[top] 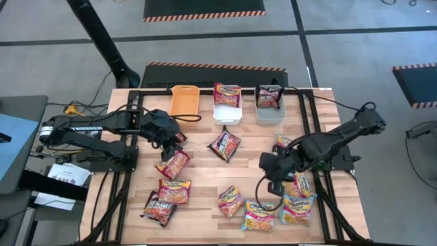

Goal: Sort Maruchan noodles
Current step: Put the red noodle pack into the white bin

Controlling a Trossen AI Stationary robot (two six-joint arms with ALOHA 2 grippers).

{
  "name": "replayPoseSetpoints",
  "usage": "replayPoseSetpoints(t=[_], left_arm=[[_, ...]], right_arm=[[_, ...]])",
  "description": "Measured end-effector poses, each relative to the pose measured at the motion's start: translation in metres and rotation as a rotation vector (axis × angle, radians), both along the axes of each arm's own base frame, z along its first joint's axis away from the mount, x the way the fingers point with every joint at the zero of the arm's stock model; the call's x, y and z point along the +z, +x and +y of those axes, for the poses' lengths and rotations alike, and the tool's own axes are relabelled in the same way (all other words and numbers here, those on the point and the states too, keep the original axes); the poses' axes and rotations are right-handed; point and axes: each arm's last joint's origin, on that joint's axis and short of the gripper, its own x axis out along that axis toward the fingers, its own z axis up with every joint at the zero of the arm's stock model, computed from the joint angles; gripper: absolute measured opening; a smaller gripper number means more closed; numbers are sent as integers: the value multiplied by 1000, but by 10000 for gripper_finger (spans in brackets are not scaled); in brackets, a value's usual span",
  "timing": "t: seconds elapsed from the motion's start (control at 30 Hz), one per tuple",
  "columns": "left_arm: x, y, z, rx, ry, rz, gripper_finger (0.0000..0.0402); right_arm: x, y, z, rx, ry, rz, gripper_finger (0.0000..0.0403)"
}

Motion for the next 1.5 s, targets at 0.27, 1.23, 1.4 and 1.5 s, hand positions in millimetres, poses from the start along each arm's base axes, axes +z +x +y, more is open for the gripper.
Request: replayPoseSetpoints(t=[0.27, 1.23, 1.4, 1.5], left_arm=[[-7, 3, 0, 37, -44, 60, 147], [-53, 12, -37, 168, -143, 487, 146], [-69, 24, -42, 168, -110, 552, 146], [-80, 31, -42, 176, -98, 601, 146]], right_arm=[[-19, 17, -3, -32, -35, 74, 103], [-24, 32, -34, -82, -66, 90, 103], [-24, 32, -34, -55, -76, 88, 103], [-24, 32, -34, -43, -81, 86, 103]])
